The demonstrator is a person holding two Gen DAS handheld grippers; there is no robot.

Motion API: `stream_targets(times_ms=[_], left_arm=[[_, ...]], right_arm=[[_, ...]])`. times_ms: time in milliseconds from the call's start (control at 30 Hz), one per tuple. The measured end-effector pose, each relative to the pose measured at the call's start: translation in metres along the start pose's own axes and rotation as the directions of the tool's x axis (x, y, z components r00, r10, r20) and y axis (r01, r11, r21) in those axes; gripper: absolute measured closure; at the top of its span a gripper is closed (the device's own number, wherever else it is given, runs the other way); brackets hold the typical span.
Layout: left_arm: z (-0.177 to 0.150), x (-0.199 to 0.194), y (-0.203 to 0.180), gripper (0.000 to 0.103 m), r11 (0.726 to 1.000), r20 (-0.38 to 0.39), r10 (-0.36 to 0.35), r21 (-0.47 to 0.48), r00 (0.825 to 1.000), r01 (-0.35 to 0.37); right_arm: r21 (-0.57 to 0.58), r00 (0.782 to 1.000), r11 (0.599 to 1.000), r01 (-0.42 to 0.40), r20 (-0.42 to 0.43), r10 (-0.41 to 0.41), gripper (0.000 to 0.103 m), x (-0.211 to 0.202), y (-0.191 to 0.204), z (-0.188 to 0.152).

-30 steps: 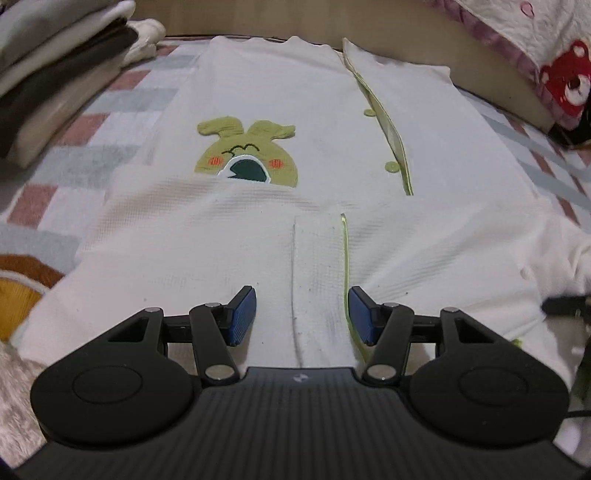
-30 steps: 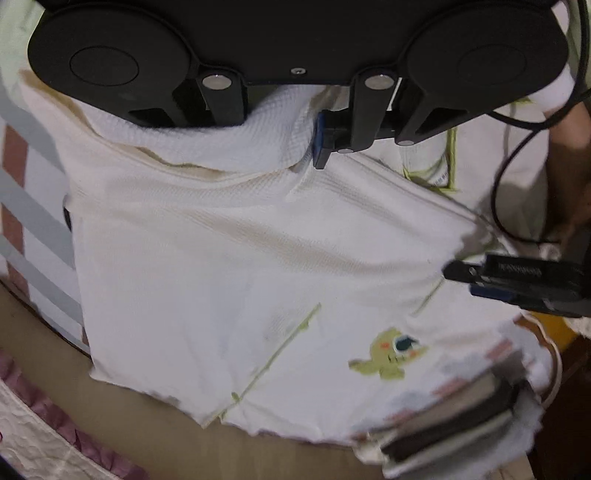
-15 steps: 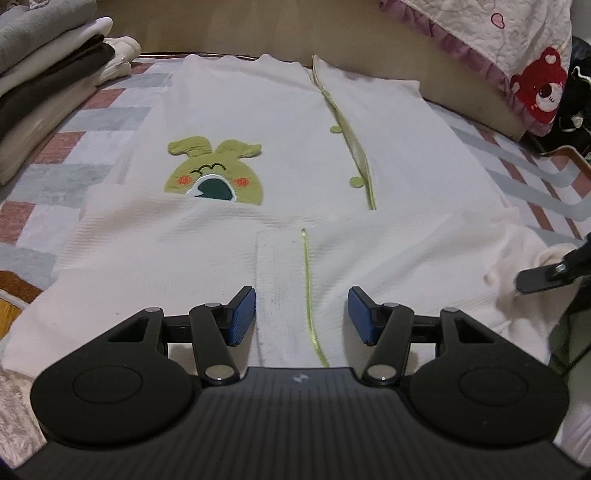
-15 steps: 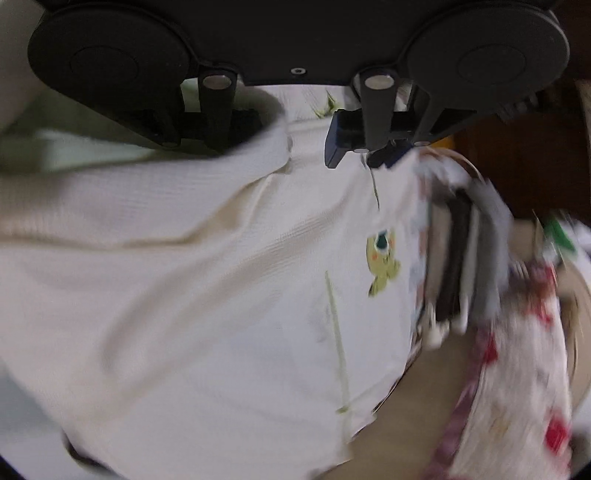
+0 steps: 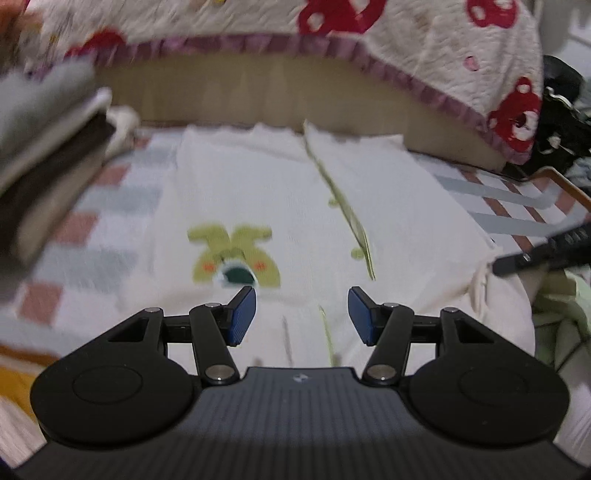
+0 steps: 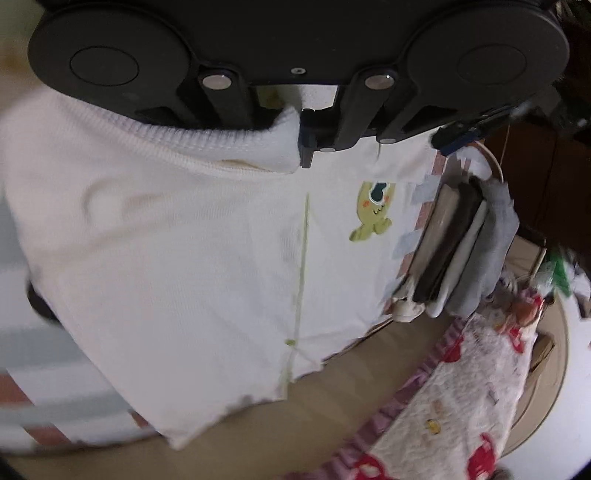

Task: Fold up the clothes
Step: 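Grasp the folded edge with the right gripper while the left gripper lifts the garment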

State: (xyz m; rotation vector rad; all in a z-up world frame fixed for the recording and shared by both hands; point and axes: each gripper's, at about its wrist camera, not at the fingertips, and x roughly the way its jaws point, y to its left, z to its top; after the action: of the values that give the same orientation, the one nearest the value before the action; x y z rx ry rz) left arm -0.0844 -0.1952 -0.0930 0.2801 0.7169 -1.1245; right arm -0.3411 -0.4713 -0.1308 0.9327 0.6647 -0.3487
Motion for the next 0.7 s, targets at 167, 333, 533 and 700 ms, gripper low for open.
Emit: stream_targets(times_ms=[167, 333, 533, 700], left_arm=[[0.001, 0.0, -0.003, 0.047, 0.965, -0.108, -0.228, 0.107, 0.968, 0.239], [-0.016, -0.002, -0.031, 0.038, 0.84, -0.281, -0.316, 0.361, 0.906, 0.405], [-0.038, 0.01, -0.051, 0.033, 0.723, -0.384, -0.229, 0.549, 0.895, 0.42], [-0.052, 0.026, -0.056, 0.031, 0.69, -0.432, -0.175, 0.587, 0.885, 0.423]], right_arm=[[-0.078, 0.998, 0.996, 0.042, -0.041, -0.045, 0.098, 0.021, 0.01, 0.027], [-0.08, 0.996, 0.995, 0.065, -0.057, -0.069, 0.098, 0.032, 0.014, 0.028], [-0.044, 0.997, 0.998, 0.053, -0.056, -0.055, 0.098, 0.027, 0.004, 0.024], [-0.037, 0.997, 0.999, 0.023, -0.071, -0.025, 0.097, 0.025, 0.002, 0.023]])
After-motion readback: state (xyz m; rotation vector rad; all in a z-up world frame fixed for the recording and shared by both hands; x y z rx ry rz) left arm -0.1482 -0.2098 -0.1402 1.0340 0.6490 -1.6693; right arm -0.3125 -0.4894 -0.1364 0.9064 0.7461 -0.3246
